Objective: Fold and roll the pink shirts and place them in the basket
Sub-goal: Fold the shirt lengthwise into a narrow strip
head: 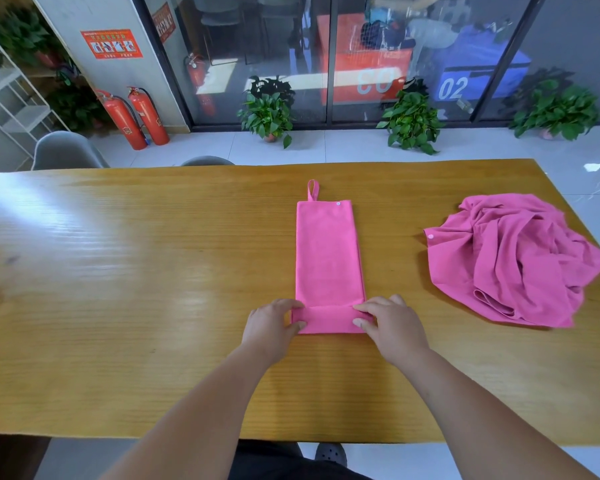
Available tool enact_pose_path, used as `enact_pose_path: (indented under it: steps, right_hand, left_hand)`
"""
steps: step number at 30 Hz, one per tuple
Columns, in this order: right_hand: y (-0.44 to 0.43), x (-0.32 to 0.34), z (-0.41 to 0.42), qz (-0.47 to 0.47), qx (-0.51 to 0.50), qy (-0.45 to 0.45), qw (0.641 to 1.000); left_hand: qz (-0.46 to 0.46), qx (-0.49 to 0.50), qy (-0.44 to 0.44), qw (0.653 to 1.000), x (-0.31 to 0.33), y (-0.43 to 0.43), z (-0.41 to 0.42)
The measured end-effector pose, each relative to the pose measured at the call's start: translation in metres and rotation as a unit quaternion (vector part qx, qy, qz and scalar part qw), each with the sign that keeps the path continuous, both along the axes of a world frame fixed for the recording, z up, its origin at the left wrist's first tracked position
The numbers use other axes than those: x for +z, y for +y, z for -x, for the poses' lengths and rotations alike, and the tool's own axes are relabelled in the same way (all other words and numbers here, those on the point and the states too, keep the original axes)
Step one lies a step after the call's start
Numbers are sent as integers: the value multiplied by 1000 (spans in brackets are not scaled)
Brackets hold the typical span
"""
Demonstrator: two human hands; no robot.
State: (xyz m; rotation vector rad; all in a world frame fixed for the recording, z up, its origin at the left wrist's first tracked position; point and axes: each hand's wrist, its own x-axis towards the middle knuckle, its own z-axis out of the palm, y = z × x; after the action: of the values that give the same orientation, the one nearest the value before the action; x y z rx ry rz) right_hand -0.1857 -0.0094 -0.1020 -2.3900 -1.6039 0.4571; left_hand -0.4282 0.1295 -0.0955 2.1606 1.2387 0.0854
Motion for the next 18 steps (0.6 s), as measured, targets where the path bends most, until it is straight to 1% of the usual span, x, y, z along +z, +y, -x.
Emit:
enact_pose_path:
  steps: [4, 6, 8, 9, 10, 12, 14, 16, 17, 18]
  right_hand:
    - [-3, -7, -8, 16, -25, 113, 993]
    - [-4, -8, -9, 22, -41, 144, 988]
    - [-4, -6, -5, 13, -58, 140, 988]
    - [-4, -3, 0, -8, -63, 117, 991]
    - [-5, -1, 5, -44, -66, 83, 993]
    - [-7, -5, 14, -115, -45, -12, 992]
    - [-12, -18, 21, -145, -2, -90, 985]
    - [-20, -27, 24, -165, 29, -136, 977]
    - [-23, -28, 25, -169, 35, -150, 974]
    - [-27, -28, 26, -158, 41, -161, 973]
  left_hand:
    - [106, -6, -19, 994, -2, 9, 8]
    - [155, -1, -36, 987, -5, 13, 11]
    - [165, 10, -39, 986, -4, 15, 11]
    - [140, 13, -40, 989, -2, 14, 10]
    - [93, 12, -39, 995, -1, 12, 8]
    - [-37, -12, -45, 998, -1, 2, 6]
    - [-155, -48, -37, 986, -8, -9, 8]
    - [-253, -80, -22, 964, -23, -19, 12]
    - [-288, -92, -17, 953, -28, -24, 15]
    - [-305, -98, -15, 947, -31, -27, 18]
